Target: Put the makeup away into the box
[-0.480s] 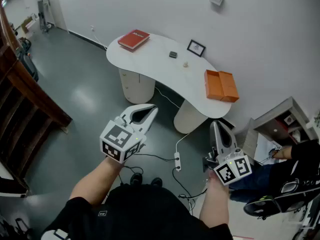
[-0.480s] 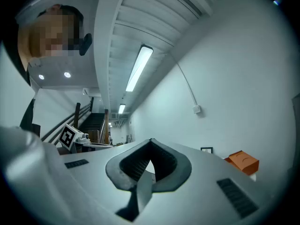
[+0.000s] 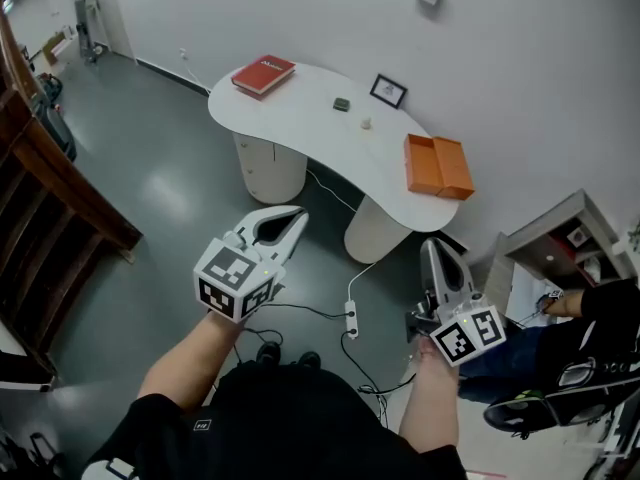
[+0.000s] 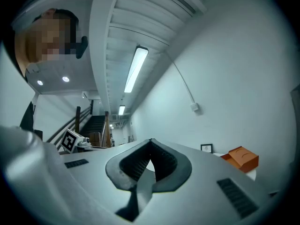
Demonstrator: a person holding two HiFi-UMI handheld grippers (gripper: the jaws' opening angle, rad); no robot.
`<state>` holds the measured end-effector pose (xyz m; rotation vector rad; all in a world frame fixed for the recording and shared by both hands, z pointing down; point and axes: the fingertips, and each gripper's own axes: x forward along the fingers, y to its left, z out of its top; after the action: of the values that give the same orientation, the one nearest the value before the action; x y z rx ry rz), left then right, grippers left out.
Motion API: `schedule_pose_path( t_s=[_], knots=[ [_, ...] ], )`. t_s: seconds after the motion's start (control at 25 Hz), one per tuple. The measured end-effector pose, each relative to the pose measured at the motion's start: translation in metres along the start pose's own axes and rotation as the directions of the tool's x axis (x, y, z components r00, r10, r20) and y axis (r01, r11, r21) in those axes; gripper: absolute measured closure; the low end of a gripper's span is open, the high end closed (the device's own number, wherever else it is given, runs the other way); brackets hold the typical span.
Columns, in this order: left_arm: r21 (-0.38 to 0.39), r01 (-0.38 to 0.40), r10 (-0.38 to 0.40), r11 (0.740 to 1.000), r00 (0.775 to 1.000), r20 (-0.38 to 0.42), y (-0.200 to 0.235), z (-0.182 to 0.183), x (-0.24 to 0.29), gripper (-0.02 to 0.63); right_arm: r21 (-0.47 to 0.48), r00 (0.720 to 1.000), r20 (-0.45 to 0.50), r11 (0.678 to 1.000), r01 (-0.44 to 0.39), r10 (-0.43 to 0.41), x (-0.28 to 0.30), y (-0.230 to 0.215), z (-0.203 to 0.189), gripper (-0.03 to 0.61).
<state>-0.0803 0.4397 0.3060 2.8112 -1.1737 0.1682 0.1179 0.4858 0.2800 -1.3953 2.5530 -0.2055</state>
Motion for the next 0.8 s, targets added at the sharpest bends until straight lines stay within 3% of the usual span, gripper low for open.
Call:
schedule_pose_path(
  t_s=[0.16, 0.44, 0.8],
  knots=[
    [-0.003, -0.025, 0.025, 1.000, 1.000, 0.001, -0.006, -0.002, 0.002, 0.600, 0.008, 0.996, 0.013, 0.996, -0.087, 0.087, -0.008, 0.002, 0.009, 0.540],
    [-0.011, -0.075, 0.075, 0.997, 0.997, 0.002, -0.002, -0.007, -0.002, 0.600, 0.059, 0.991, 0.010, 0.989, -0.133, 0.132, -0.007, -0.007, 0.002, 0.538],
    [-0.029, -0.073, 0.073, 0.997, 0.997, 0.015, 0.058, -0.015, 0.044, 0.600, 0.017, 0.991, -0.034, 0.991, -0.133, 0.133, 0.057, -0.029, -0.014, 0.538]
  ],
)
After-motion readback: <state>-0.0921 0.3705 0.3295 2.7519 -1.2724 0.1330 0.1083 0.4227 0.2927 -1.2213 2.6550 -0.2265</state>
